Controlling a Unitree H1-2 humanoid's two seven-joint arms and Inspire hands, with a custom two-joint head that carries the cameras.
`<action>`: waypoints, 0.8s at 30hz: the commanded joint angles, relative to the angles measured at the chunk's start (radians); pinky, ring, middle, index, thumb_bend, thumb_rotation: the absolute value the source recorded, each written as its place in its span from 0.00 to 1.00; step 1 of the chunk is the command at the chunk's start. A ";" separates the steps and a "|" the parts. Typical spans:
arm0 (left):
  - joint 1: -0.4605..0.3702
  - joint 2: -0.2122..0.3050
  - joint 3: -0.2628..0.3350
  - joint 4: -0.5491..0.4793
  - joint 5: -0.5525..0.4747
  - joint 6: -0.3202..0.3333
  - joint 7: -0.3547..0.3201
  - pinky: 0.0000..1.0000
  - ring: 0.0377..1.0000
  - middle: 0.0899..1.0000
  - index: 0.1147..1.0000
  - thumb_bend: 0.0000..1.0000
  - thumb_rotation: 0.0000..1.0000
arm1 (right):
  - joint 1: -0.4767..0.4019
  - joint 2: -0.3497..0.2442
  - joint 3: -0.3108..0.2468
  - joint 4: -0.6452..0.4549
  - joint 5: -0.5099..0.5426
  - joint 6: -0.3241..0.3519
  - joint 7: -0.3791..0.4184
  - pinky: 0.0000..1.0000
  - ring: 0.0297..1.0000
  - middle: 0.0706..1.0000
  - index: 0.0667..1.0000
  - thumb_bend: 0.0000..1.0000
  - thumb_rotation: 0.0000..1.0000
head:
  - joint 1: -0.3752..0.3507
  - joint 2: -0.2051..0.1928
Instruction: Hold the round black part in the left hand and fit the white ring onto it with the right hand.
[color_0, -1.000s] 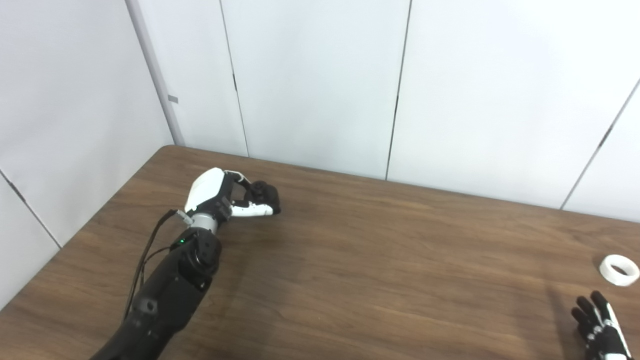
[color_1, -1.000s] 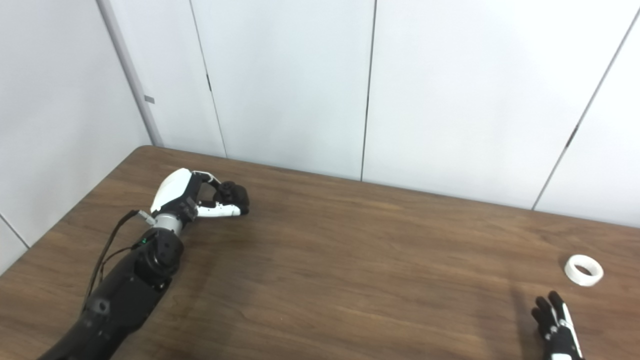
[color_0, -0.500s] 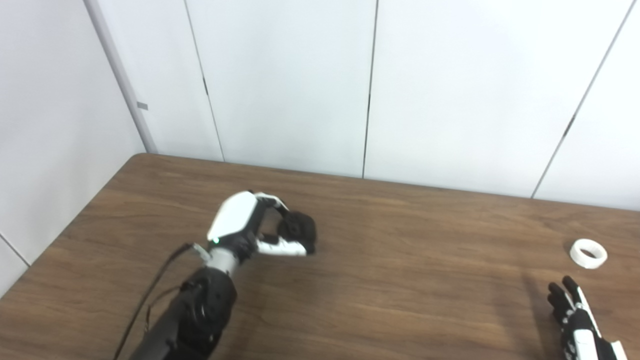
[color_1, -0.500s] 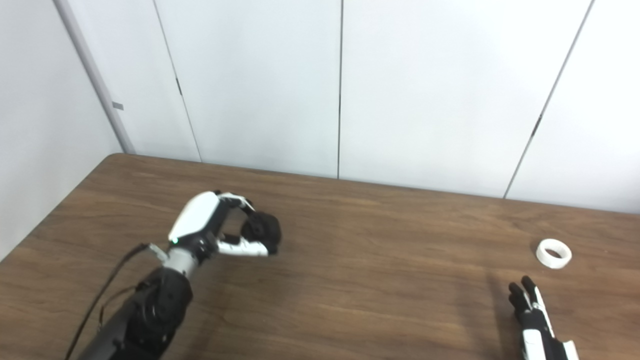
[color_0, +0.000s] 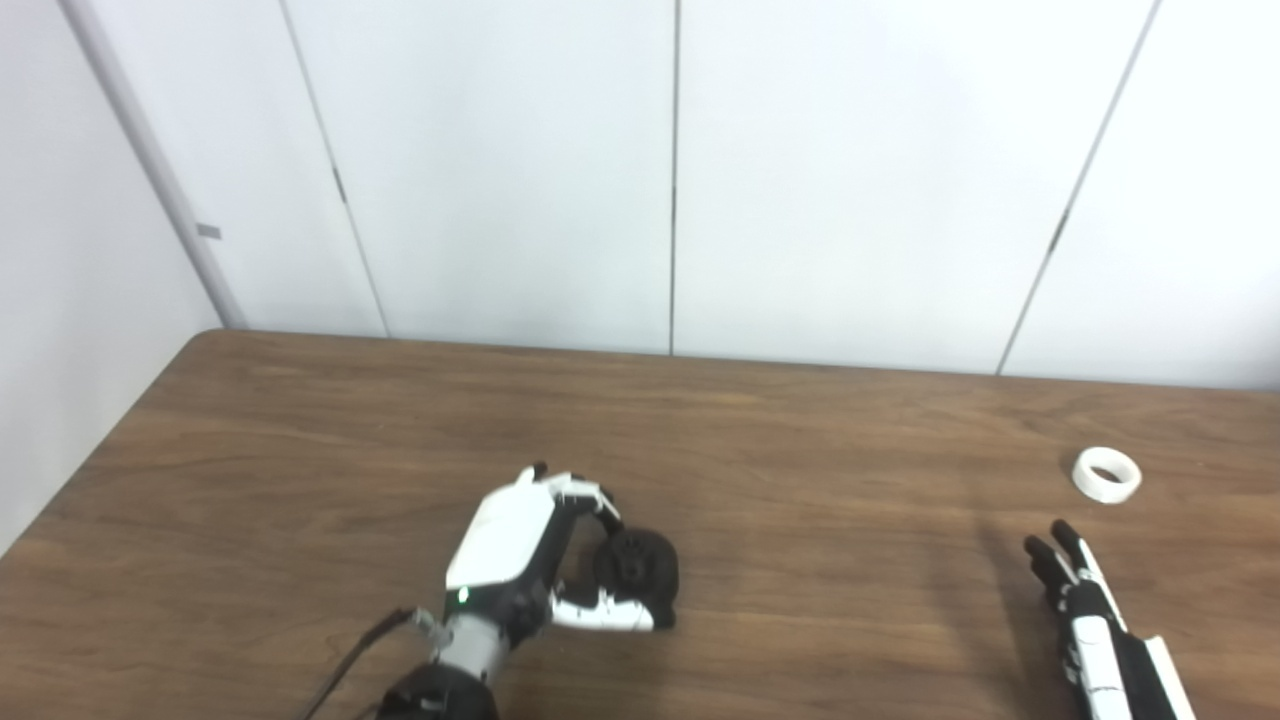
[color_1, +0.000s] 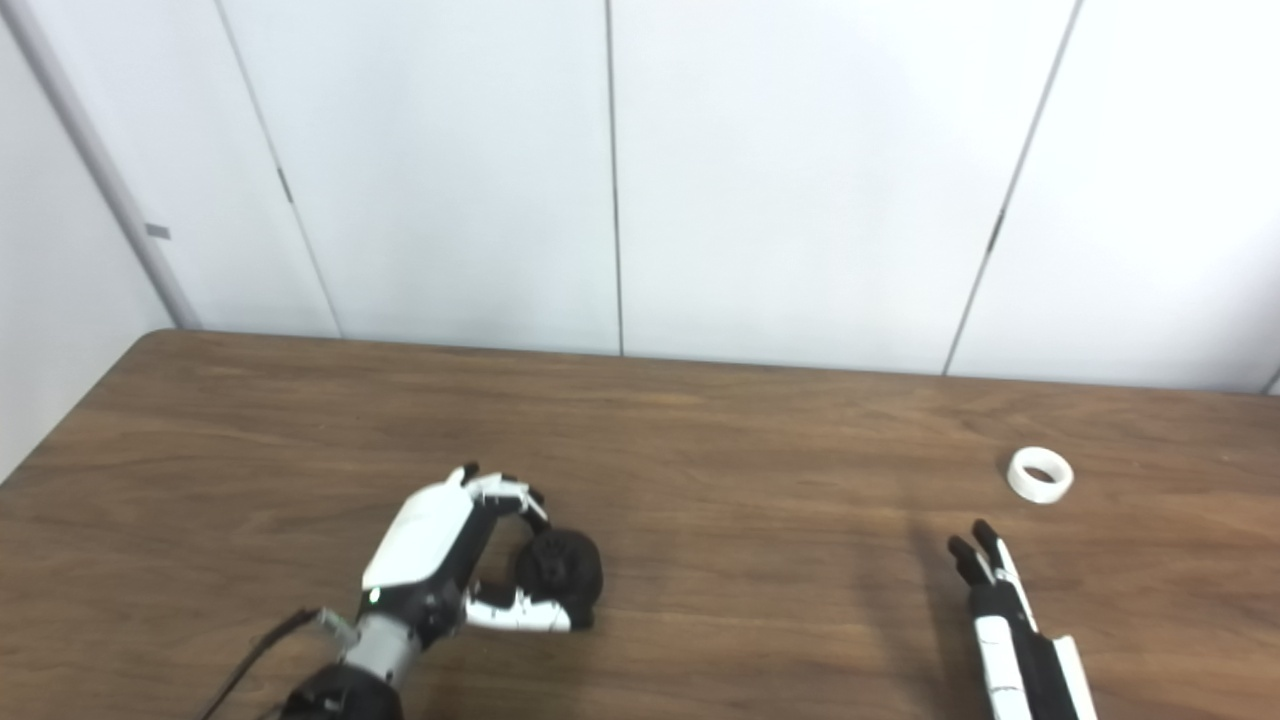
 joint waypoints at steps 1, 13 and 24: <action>-0.017 -0.008 -0.007 -0.043 0.037 -0.041 0.019 1.00 0.87 0.75 0.42 0.52 0.06 | 0.005 0.014 0.017 -0.025 -0.009 0.007 0.006 1.00 0.95 0.92 0.97 0.47 1.00 | -0.001 0.003; 0.042 -0.040 -0.081 -0.023 0.113 -0.128 0.001 1.00 0.86 0.76 0.42 0.52 0.06 | -0.002 0.032 0.040 -0.063 -0.019 0.055 -0.017 1.00 0.94 0.92 0.95 0.51 1.00 | -0.073 0.053; 0.086 -0.047 -0.099 0.009 0.127 -0.178 -0.004 1.00 0.90 0.80 0.42 0.52 0.06 | -0.016 0.037 0.048 -0.105 -0.042 0.094 -0.037 1.00 0.93 0.90 0.95 0.53 1.00 | -0.116 0.097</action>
